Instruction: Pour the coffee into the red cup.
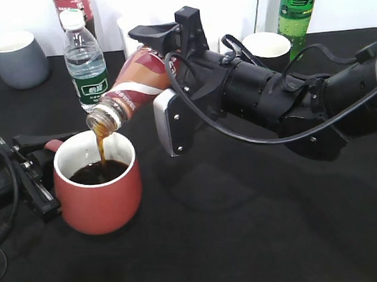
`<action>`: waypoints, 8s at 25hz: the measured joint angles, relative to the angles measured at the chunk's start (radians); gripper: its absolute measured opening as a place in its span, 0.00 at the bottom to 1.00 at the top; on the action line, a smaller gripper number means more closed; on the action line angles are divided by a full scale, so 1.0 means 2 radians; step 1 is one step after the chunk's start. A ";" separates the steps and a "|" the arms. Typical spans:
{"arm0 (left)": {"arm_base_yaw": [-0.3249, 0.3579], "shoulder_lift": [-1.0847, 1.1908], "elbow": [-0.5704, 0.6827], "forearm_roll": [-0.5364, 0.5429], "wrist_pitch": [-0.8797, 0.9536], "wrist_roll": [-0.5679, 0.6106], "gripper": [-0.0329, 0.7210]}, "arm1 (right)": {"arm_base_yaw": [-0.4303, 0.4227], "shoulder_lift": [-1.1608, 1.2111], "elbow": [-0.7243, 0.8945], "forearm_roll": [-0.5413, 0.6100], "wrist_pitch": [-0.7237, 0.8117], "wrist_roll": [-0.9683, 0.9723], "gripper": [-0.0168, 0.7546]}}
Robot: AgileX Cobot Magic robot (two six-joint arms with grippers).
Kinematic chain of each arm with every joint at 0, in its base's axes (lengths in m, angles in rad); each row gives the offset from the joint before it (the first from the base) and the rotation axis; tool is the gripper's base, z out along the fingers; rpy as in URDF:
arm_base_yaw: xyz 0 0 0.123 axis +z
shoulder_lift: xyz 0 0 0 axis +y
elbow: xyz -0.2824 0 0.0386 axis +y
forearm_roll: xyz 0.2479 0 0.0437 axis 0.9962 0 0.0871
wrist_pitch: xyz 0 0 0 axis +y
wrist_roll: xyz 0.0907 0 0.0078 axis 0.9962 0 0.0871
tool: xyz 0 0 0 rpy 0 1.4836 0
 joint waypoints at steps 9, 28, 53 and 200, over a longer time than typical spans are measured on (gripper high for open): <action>0.000 0.000 0.000 0.000 0.001 0.000 0.15 | 0.000 0.000 0.010 0.000 0.001 0.081 0.71; 0.000 0.000 0.000 -0.151 0.003 0.000 0.15 | 0.000 0.000 0.010 0.002 0.001 0.688 0.71; 0.074 0.214 -0.218 -0.386 0.004 0.075 0.15 | 0.000 0.000 0.010 0.002 0.001 0.690 0.71; -0.010 -0.671 -0.124 -0.321 1.109 0.000 0.73 | -0.259 -0.834 0.190 0.139 1.040 0.734 0.68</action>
